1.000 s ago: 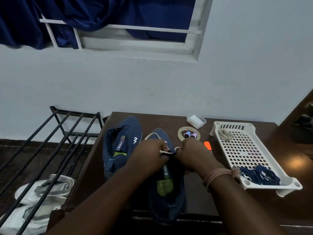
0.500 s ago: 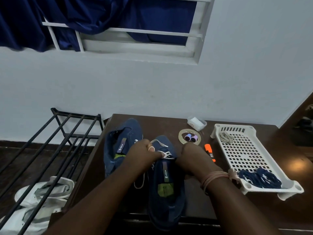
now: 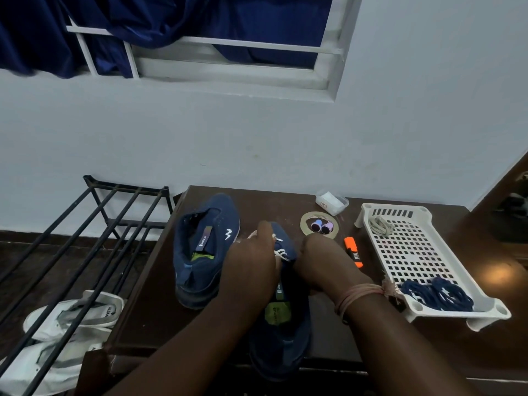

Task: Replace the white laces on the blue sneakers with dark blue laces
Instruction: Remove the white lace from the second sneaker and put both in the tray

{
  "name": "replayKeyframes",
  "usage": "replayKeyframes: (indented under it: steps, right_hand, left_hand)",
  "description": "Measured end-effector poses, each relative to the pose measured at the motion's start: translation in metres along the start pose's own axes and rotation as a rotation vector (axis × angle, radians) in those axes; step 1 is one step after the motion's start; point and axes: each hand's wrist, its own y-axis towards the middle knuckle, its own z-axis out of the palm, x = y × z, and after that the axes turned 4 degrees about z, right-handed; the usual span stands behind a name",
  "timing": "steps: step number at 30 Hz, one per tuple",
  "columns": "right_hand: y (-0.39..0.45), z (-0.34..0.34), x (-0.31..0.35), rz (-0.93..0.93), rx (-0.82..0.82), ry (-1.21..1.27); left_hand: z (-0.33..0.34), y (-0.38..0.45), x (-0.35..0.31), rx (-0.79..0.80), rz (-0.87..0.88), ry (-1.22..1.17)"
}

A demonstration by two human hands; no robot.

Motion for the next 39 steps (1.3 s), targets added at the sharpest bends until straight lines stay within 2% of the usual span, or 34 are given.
replayKeyframes:
  steps: [4, 6, 9, 11, 12, 14, 16, 18, 21, 24, 26, 28, 30, 32, 33, 35, 39]
  right_hand:
    - [-0.001, -0.001, 0.0, 0.006, -0.011, 0.002]
    - [0.0, -0.001, 0.0, 0.017, 0.012, 0.0]
    - [0.0, 0.0, 0.0, 0.005, -0.004, 0.002]
    - [-0.001, -0.001, 0.0, 0.002, -0.009, -0.004]
    - [-0.002, -0.002, 0.002, 0.015, -0.001, -0.011]
    - [-0.003, -0.005, 0.003, 0.049, 0.018, -0.011]
    - [-0.004, -0.007, 0.003, 0.059, 0.023, 0.004]
    - [-0.007, -0.006, 0.003, 0.058, 0.013, 0.026]
    - [-0.011, -0.005, 0.003, 0.094, -0.004, 0.099]
    - [-0.011, -0.006, 0.004, 0.079, 0.023, 0.058]
    - [-0.011, -0.007, 0.004, 0.064, 0.004, 0.041]
    - [-0.011, -0.006, 0.003, 0.056, -0.012, 0.04]
    - [-0.011, -0.006, 0.003, 0.055, -0.021, 0.031]
    - [-0.011, -0.005, 0.003, 0.055, -0.025, 0.017]
    - [-0.011, -0.005, 0.004, 0.054, -0.032, 0.014]
    - [-0.012, -0.004, 0.004, 0.051, -0.043, 0.009]
    - [-0.012, -0.004, 0.005, 0.089, -0.03, 0.058]
  left_hand:
    - [-0.001, 0.002, -0.005, 0.053, -0.181, -0.149]
    - [-0.002, 0.006, -0.001, 0.145, -0.193, -0.156]
    - [-0.007, 0.009, 0.002, 0.261, 0.003, 0.233]
    - [-0.009, 0.011, -0.003, 0.345, -0.03, 0.266]
    - [-0.009, 0.013, -0.006, 0.342, -0.117, 0.159]
    - [-0.019, 0.024, -0.009, 0.303, -0.381, -0.223]
    - [-0.036, 0.037, -0.007, 0.142, -0.528, -0.631]
    - [-0.056, 0.049, -0.001, -0.015, -0.595, -0.886]
    - [-0.075, 0.057, 0.011, -0.17, -0.63, -1.299]
    - [-0.076, 0.057, 0.023, -0.269, -0.687, -1.503]
    - [-0.073, 0.056, 0.024, -0.219, -0.741, -1.379]
    - [-0.067, 0.05, 0.022, 0.01, -0.666, -0.887]
    - [-0.056, 0.04, 0.019, 0.305, -0.413, -0.442]
    - [-0.048, 0.031, 0.01, 0.544, -0.193, -0.16]
    - [-0.042, 0.029, 0.008, 0.582, -0.141, -0.074]
    - [-0.035, 0.026, 0.007, 0.535, -0.125, -0.015]
    - [-0.042, 0.034, -0.004, 0.385, -0.183, -0.235]
